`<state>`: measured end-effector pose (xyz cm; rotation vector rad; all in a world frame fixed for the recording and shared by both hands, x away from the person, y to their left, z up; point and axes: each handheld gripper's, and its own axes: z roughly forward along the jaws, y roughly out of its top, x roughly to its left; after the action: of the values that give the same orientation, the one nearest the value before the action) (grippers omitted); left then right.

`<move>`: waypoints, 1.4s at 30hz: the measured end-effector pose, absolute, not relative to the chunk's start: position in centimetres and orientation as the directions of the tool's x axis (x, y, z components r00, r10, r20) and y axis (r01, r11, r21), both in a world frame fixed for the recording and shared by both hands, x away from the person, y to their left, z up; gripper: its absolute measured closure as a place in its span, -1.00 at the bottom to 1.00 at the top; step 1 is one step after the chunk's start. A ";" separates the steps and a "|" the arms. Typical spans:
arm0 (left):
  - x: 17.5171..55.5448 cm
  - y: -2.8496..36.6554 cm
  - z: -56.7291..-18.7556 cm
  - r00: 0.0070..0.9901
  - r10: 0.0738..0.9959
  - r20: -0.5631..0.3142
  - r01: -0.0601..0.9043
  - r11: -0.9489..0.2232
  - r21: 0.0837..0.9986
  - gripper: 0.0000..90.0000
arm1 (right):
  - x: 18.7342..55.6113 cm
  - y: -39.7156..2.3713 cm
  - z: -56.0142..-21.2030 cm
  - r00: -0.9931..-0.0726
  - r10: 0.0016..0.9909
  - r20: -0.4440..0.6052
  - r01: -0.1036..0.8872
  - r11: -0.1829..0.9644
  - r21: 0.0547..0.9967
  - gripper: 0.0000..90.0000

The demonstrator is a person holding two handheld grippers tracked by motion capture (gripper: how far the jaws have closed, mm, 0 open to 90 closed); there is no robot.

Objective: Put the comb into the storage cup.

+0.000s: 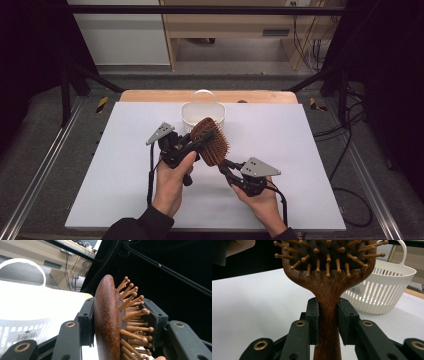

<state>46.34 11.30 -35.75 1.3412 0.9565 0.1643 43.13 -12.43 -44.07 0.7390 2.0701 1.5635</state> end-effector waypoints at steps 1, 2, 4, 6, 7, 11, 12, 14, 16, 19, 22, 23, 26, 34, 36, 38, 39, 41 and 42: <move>46.3 11.3 -35.7 0.628 0.606 -0.488 0.408 0.278 0.870 0.13 | 43.1 -12.4 -44.1 -0.760 0.649 -0.026 0.151 0.216 0.964 0.61; 46.4 11.3 -35.7 0.629 0.606 -0.487 0.409 0.275 0.870 0.13 | 43.2 -12.4 -44.1 -0.760 0.649 -0.025 0.152 0.215 0.965 0.61; 46.4 11.3 -35.7 0.631 0.603 -0.487 0.410 0.274 0.870 0.14 | 43.2 -12.4 -44.1 -0.762 0.648 -0.020 0.154 0.212 0.965 0.61; 46.4 11.2 -35.7 0.634 0.603 -0.485 0.408 0.272 0.871 0.14 | 43.2 -12.5 -44.1 -0.764 0.645 -0.016 0.158 0.212 0.964 0.61; 46.4 11.2 -35.7 0.635 0.603 -0.482 0.407 0.270 0.873 0.14 | 43.3 -12.5 -44.1 -0.763 0.646 -0.015 0.159 0.212 0.964 0.60; 46.4 11.1 -35.6 0.644 0.598 -0.476 0.401 0.266 0.877 0.14 | 43.3 -12.5 -44.1 -0.766 0.643 -0.003 0.167 0.203 0.965 0.56; 46.4 11.2 -35.5 0.646 0.598 -0.475 0.400 0.265 0.878 0.14 | 43.3 -12.5 -44.1 -0.765 0.644 -0.002 0.169 0.202 0.965 0.49; 46.4 11.3 -35.3 0.643 0.598 -0.478 0.397 0.273 0.876 0.14 | 43.4 -12.6 -44.2 -0.758 0.653 0.008 0.176 0.192 0.965 0.35; 46.5 11.5 -35.1 0.642 0.601 -0.475 0.389 0.279 0.878 0.14 | 43.5 -12.8 -44.2 -0.757 0.653 0.017 0.179 0.182 0.967 0.26; 46.7 12.0 -34.7 0.640 0.617 -0.458 0.368 0.276 0.888 0.14 | 43.3 -13.3 -44.0 -0.753 0.658 0.033 0.178 0.154 0.972 0.11; 46.9 12.4 -34.2 0.644 0.618 -0.452 0.357 0.280 0.891 0.14 | 43.3 -14.1 -43.8 -0.743 0.667 0.060 0.182 0.115 0.977 -0.13; 47.0 12.5 -34.0 0.643 0.623 -0.446 0.351 0.277 0.894 0.14 | 43.4 -14.4 -43.8 -0.739 0.670 0.072 0.185 0.099 0.978 -0.21; 47.2 12.7 -33.4 0.638 0.634 -0.437 0.337 0.281 0.899 0.14 | 43.6 -15.3 -43.9 -0.717 0.690 0.099 0.199 0.066 0.978 -0.38; 47.7 12.6 -31.7 0.638 0.649 -0.413 0.299 0.285 0.911 0.14 | 43.4 -18.0 -44.5 -0.608 0.793 0.039 0.151 0.067 0.986 -0.63; 48.0 12.5 -31.3 0.639 0.654 -0.405 0.292 0.281 0.914 0.14 | 43.2 -18.9 -44.7 -0.613 0.788 0.061 0.166 0.053 0.985 -0.67; 48.3 12.4 -30.9 0.638 0.660 -0.396 0.285 0.276 0.918 0.14 | 43.0 -19.8 -44.9 -0.618 0.782 0.077 0.179 0.045 0.983 -0.72; 48.5 12.4 -30.7 0.636 0.665 -0.391 0.281 0.273 0.920 0.14 | 42.9 -20.2 -45.0 -0.620 0.780 0.082 0.181 0.041 0.983 -0.73; 48.9 12.4 -30.3 0.630 0.674 -0.386 0.273 0.273 0.922 0.14 | 42.6 -20.9 -45.3 -0.619 0.780 0.096 0.190 0.031 0.981 -0.77; 49.2 12.4 -30.1 0.627 0.676 -0.387 0.270 0.277 0.922 0.14 | 42.5 -21.2 -45.4 -0.617 0.781 0.096 0.194 0.033 0.980 -0.78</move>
<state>49.17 12.44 -30.06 1.3038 0.9084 0.3304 42.47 -21.24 -45.39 0.9852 1.8406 1.6200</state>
